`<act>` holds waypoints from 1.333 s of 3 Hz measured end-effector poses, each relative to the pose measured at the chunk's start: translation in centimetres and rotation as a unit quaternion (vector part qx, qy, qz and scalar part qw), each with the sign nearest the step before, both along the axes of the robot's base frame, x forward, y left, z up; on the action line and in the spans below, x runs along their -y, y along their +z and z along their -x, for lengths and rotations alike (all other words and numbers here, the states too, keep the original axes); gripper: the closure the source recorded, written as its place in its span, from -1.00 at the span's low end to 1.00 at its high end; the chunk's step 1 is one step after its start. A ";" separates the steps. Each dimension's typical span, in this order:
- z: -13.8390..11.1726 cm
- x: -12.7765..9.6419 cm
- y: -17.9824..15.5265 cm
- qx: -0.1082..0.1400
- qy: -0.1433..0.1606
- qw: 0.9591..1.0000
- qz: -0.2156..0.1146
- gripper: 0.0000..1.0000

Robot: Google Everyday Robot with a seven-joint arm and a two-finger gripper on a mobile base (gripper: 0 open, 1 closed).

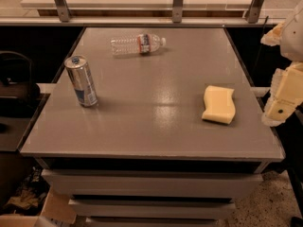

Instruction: Move water bottle near redbull can

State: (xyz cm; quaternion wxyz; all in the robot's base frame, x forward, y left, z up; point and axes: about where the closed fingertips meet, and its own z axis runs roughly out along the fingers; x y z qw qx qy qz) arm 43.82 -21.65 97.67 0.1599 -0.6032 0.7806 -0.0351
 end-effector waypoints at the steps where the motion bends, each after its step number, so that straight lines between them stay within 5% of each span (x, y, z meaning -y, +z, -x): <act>1: 0.0 0.0 0.0 0.000 0.000 1.000 0.000 -1.00; 2: -0.9 -1.0 0.5 0.004 0.012 1.000 0.000 -1.00; 4: -7.5 -5.8 0.7 0.011 0.099 0.995 0.017 -1.00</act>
Offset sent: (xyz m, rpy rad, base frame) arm 0.0213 0.0226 0.0068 -0.0024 0.0035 0.0623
